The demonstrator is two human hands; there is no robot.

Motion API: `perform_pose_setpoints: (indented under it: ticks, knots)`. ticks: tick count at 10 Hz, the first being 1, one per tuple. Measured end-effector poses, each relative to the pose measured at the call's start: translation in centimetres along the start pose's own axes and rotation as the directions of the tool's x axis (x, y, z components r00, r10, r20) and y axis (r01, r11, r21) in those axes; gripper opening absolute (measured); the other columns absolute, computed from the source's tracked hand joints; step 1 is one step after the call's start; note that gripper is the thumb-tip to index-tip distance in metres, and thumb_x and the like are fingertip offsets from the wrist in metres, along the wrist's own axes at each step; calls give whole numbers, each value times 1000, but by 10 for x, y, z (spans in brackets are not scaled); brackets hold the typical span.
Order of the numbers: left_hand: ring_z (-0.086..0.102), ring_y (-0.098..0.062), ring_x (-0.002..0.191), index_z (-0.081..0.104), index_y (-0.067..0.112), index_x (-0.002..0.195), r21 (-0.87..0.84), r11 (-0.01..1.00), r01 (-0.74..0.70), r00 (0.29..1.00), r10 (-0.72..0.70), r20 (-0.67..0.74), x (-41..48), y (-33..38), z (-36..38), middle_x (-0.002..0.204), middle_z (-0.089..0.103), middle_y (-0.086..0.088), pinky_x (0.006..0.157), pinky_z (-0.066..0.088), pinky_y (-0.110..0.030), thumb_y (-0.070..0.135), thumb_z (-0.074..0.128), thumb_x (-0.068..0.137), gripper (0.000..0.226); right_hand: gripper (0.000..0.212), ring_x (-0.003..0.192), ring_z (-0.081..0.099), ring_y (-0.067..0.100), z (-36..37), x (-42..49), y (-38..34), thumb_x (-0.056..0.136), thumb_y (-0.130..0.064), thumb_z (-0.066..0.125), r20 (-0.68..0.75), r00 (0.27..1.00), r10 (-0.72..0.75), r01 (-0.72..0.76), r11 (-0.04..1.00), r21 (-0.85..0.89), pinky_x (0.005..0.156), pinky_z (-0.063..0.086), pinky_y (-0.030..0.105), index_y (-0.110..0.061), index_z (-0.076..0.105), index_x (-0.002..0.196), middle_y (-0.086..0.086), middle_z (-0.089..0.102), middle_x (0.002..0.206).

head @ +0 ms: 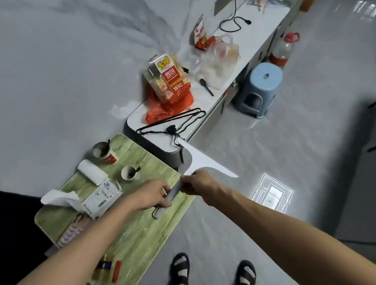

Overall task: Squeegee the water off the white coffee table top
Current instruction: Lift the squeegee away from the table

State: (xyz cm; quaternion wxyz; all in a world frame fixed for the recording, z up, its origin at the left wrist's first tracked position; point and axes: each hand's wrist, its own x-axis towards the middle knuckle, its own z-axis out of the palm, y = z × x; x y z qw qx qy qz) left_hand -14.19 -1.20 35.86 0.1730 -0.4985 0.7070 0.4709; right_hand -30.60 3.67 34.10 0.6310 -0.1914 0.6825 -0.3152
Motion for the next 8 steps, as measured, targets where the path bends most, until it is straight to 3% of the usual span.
perform_pose_setpoints:
  ticks: [1,3,5,6,7,8]
  knots:
    - [65,-17,79,67,16,93,-5,996,88,996,-88,-20,21,-83,8,84,69,1,75,52,-29,15,83,72,27,23,54,57,19,65,48,35,92,-9,60,56,998,16,-14,999,-36,51,51,23,-6,56,69,17,59,72]
    - [67,-13,78,64,23,82,-4,977,214,976,-214,-41,97,-225,57,73,67,14,73,50,-25,16,82,74,21,13,57,58,19,149,163,138,94,-12,57,82,990,117,-114,993,-36,54,50,28,-6,54,83,10,60,77]
    - [71,-21,85,69,17,94,26,959,281,956,-277,-96,162,-313,120,90,75,-2,82,58,-40,18,77,79,18,15,63,62,23,187,241,222,94,-13,53,54,980,192,-189,981,-52,58,51,31,-2,53,104,15,63,91]
    - [70,-23,88,68,18,96,84,956,280,955,-270,-120,177,-331,136,94,75,-4,80,57,-35,23,77,77,22,12,64,62,23,192,255,240,94,-13,54,61,976,207,-205,978,-41,57,51,30,-4,52,102,15,63,91]
    - [69,-28,87,64,18,93,224,929,295,949,-258,-183,185,-335,147,93,73,-9,63,41,-26,35,68,83,20,11,72,63,26,196,259,251,94,-14,54,88,971,224,-222,975,-30,57,53,30,-5,52,101,18,63,94]
    - [68,-32,88,63,16,95,244,920,308,943,-261,-206,188,-331,148,94,72,-14,61,37,-28,40,58,90,26,11,74,61,25,192,262,248,92,-14,56,167,950,266,-259,964,-62,58,53,28,-4,57,96,18,62,92]
